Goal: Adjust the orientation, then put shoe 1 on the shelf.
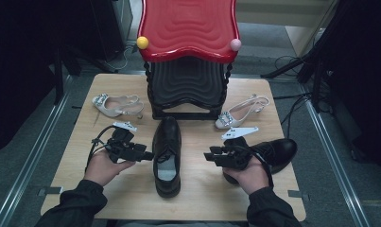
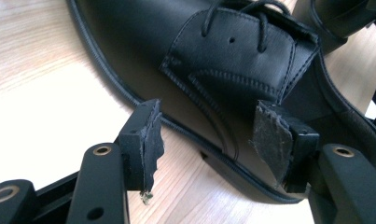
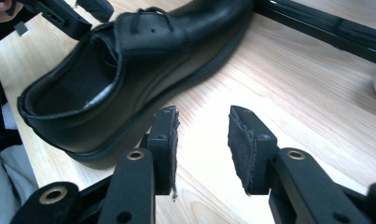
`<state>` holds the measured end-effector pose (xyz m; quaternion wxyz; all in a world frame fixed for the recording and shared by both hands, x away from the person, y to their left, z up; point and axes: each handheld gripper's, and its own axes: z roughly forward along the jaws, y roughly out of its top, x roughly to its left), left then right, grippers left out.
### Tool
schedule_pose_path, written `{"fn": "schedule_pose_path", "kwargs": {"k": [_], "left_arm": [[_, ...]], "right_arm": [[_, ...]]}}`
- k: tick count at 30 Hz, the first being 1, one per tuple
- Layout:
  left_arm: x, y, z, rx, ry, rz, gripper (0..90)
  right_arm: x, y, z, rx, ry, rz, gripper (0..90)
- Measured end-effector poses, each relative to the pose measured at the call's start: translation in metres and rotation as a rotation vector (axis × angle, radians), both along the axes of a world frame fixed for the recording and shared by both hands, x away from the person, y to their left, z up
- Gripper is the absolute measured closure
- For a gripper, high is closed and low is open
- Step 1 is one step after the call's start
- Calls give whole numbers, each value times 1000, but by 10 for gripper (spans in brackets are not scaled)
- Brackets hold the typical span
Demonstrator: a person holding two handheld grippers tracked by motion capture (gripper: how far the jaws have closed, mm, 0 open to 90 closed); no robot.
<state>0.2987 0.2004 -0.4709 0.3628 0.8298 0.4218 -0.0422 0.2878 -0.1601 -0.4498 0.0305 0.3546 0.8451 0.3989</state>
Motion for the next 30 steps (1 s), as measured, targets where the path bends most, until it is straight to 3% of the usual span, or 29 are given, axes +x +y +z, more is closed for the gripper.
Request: {"fn": "schedule_pose_path", "kwargs": {"k": [7, 19, 30], "left_arm": [[4, 0, 1, 11, -12, -17, 425], [3, 0, 4, 19, -27, -9, 424], [8, -1, 2, 20, -25, -11, 420]], "right_arm": [[-3, -19, 3, -1, -3, -55, 693], [-12, -54, 4, -33, 11, -112, 884], [-19, -77, 7, -25, 16, -171, 900]]}}
